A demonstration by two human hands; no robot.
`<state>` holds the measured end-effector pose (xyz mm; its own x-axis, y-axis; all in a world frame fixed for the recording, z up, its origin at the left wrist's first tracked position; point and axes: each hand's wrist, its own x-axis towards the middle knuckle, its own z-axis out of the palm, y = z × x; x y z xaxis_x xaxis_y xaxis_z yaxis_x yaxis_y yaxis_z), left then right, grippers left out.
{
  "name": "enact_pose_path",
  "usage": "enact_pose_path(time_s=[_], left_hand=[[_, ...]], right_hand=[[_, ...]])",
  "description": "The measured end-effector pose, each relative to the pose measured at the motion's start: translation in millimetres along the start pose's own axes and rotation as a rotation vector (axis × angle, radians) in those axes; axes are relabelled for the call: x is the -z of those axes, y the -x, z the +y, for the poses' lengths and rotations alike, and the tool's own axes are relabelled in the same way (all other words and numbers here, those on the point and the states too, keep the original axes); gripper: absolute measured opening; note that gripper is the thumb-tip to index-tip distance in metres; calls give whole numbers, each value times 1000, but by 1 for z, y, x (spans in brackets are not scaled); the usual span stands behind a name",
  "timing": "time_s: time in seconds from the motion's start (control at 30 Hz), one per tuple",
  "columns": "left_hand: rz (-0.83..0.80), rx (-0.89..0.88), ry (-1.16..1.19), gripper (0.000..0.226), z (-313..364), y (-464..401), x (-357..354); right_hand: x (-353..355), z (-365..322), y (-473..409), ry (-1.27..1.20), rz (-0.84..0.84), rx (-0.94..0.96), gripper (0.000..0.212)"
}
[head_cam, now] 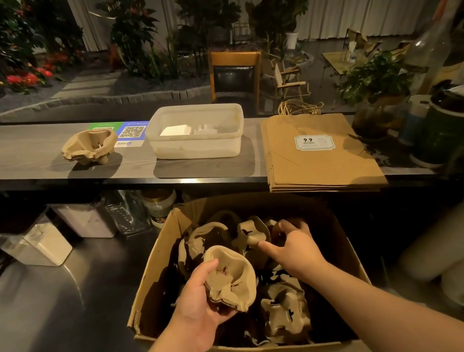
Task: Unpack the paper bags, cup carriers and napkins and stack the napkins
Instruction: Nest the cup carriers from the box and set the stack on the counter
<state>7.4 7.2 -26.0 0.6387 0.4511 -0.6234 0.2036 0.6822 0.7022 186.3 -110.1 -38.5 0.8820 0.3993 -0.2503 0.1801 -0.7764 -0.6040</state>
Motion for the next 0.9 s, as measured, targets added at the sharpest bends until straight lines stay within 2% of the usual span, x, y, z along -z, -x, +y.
enact_pose_path(time_s=[0.13,0.33,0.4,0.53,0.77,0.9], left_hand=[[-4,2,9,58,0,-1,2],[-26,-16,13,45,1,0,2],[-21,-25,0,39,0,-1,1],[4,-16,-61,38,-2,-2,-3],[27,-7,-105,42,-3,-3,-8],[-17,0,-80,49,-3,-1,-7]], right_hand=[[-8,1,-4,-4,-29,-49,68],[-7,9,11,-117,61,-37,56],[-1,12,21,-134,103,11,52],[6,17,37,-193,142,118,30],[11,17,62,-292,36,237,18],[11,17,78,-198,-47,391,28]])
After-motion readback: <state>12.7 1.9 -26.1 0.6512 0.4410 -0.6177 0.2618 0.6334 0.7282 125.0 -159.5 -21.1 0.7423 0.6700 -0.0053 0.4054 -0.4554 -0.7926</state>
